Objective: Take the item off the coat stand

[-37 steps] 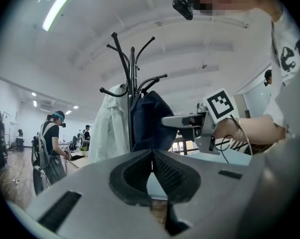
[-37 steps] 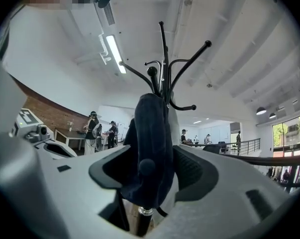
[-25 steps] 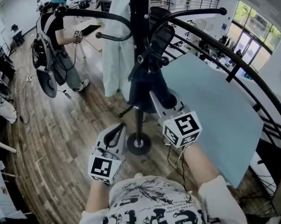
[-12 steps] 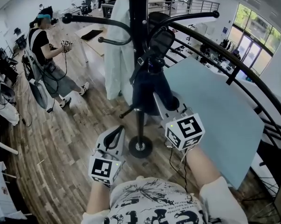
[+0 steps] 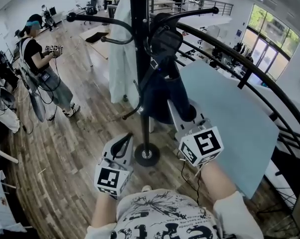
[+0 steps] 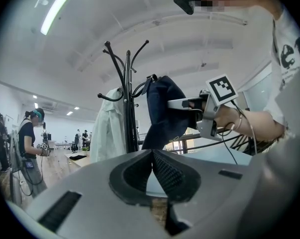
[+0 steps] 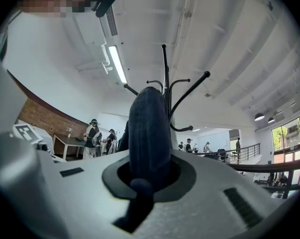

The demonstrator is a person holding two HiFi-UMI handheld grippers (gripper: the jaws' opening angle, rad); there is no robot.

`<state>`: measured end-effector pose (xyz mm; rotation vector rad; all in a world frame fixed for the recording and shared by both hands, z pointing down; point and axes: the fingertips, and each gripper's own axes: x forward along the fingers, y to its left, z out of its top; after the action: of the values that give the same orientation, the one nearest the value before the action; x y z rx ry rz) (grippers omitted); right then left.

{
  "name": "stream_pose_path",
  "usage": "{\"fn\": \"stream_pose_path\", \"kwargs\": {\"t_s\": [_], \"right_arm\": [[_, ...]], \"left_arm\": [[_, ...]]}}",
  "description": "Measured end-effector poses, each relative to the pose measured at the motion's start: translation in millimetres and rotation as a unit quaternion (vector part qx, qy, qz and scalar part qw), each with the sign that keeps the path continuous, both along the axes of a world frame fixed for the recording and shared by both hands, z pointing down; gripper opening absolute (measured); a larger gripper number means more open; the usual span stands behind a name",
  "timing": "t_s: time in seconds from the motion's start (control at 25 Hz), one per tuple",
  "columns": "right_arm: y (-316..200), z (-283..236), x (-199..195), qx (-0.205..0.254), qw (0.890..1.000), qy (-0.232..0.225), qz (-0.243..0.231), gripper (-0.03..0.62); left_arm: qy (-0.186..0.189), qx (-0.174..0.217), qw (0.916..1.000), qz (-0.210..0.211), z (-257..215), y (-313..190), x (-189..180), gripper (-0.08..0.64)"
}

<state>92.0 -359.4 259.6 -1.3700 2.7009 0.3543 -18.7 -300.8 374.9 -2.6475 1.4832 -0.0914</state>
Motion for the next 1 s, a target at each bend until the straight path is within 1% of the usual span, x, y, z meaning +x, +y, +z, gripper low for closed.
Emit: {"fn": "stream_pose_path", "kwargs": {"t_s": [0.2, 0.4, 0.48, 0.64, 0.88, 1.0], "right_arm": [[25.5, 22.1, 19.2, -0.021, 1.000, -0.004, 0.000, 0.013], [50.0, 59.0, 41.0, -0.049, 0.999, -0.002, 0.006, 0.014], [59.3, 73.7, 45.3, -0.059, 0.998, 0.003, 0.006, 0.014], [73.1, 101.0, 51.6, -0.077, 0.997, 0.010, 0.004, 0.014], [89.1, 140.8, 67.7, -0.106, 0.994, 0.012, 0.012, 0.014], [91.9, 149.3, 74.0, -0.112, 0.993, 0.010, 0.020, 0.014]], "left_arm": [[0.001, -0.005, 1.0000, -0.006, -0.5, 20.4, 12.8, 0.005], [0.003, -0.005, 0.9999, -0.014, -9.1, 40.6, 24.1, 0.005], [0.003, 0.000, 0.9999, -0.013, -6.8, 47.1, 24.0, 0.005], [0.005, 0.004, 0.9998, -0.016, -10.3, 55.1, 22.0, 0.005], [0.008, 0.002, 0.9996, -0.027, -19.1, 62.1, 28.9, 0.005], [0.008, 0.008, 0.9996, -0.024, -16.6, 61.3, 30.4, 0.005]]}}
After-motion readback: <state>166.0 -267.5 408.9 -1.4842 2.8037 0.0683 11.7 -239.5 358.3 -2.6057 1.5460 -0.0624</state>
